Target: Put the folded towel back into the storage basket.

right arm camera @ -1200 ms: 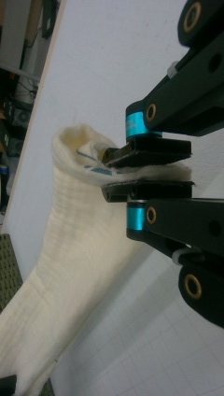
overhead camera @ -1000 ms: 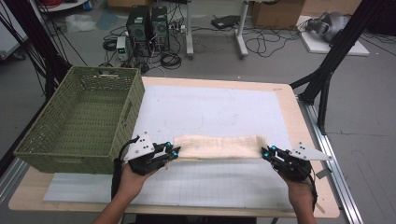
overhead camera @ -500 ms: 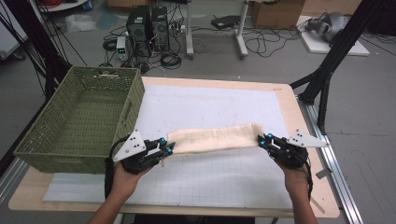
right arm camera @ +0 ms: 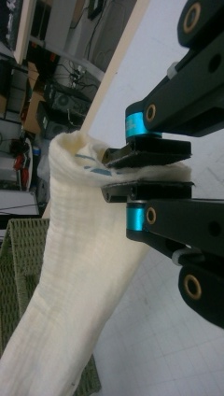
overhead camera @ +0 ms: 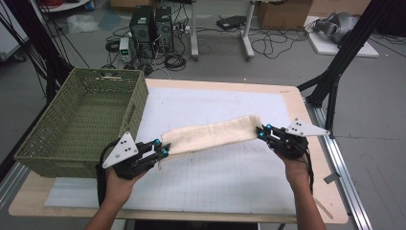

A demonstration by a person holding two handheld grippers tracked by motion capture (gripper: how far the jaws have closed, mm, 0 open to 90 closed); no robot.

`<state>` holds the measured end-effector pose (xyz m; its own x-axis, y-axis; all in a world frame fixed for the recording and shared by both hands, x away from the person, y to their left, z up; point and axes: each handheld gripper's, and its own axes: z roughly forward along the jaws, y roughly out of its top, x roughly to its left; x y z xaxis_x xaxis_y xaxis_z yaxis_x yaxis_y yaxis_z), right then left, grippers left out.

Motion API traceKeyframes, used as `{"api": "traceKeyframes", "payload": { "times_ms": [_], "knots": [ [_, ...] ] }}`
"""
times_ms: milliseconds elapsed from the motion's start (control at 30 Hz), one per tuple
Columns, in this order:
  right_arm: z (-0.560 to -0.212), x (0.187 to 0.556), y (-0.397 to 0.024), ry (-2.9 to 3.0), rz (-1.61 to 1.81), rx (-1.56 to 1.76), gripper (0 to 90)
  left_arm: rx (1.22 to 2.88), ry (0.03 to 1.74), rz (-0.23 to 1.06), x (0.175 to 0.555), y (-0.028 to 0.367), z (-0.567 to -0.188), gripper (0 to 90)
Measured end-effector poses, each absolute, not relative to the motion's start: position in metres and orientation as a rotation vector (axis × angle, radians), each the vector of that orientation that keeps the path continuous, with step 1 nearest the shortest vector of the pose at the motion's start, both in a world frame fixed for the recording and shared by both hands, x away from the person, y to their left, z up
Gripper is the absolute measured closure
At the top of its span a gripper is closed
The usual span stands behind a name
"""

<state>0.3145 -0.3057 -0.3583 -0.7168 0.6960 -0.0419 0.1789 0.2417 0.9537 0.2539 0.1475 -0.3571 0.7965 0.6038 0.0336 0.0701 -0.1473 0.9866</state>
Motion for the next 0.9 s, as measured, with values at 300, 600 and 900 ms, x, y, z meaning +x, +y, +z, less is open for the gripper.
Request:
{"api": "traceKeyframes", "payload": {
  "times_ms": [300,600,900],
  "knots": [
    [-0.344,0.334,-0.290,2.063,1.493,0.753,81.8,1.643,0.547,0.541,0.251,0.158,-0.348,82.1],
    [-0.331,0.357,-0.272,2.075,1.499,0.737,81.8,1.630,0.559,0.580,0.249,0.166,-0.340,82.2],
    [-0.317,0.379,-0.252,2.101,1.504,0.703,81.8,1.595,0.573,0.616,0.247,0.179,-0.332,82.2]
  ]
}}
